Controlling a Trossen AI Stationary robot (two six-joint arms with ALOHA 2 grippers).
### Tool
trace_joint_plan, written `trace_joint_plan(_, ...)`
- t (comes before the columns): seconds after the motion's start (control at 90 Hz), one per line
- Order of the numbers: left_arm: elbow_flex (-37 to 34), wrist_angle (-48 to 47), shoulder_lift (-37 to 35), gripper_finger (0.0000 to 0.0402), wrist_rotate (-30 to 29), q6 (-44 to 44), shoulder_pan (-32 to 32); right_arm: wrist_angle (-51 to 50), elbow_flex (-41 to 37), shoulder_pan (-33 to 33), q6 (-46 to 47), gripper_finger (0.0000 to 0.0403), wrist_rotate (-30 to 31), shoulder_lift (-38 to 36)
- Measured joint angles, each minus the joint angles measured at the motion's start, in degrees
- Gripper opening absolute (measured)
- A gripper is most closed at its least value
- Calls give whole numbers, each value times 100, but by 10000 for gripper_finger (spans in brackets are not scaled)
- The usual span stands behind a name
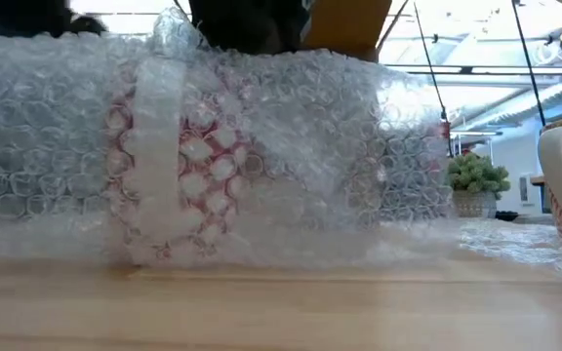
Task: Wrap mug
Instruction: Wrap the red cup with the left transparent bubble wrap
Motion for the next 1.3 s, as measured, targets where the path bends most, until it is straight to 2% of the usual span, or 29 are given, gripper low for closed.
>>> trace_joint_plan(0.178,-683,1921,277,180,130,2,32,0,0,0,-4,0,-1,0)
trace_joint_plan(0.244,-693,2560,345,180,136,149,32,0,0,0,-4,0,-1,0)
trace_joint_plan(0.433,-613,3619,345,180,278,593,66,0,0,0,-26,0,-3,0)
trace_joint_plan(0.778,-612,4833,972,180,829,691,113,99,0,0,-122,0,-2,0)
trace_joint_plan(1.056,-601,4910,1275,180,818,710,147,170,0,5,-136,0,-9,-47)
trace_joint_plan(1.3,-588,4932,1376,180,794,687,174,-377,209,61,-125,0,-29,-393)
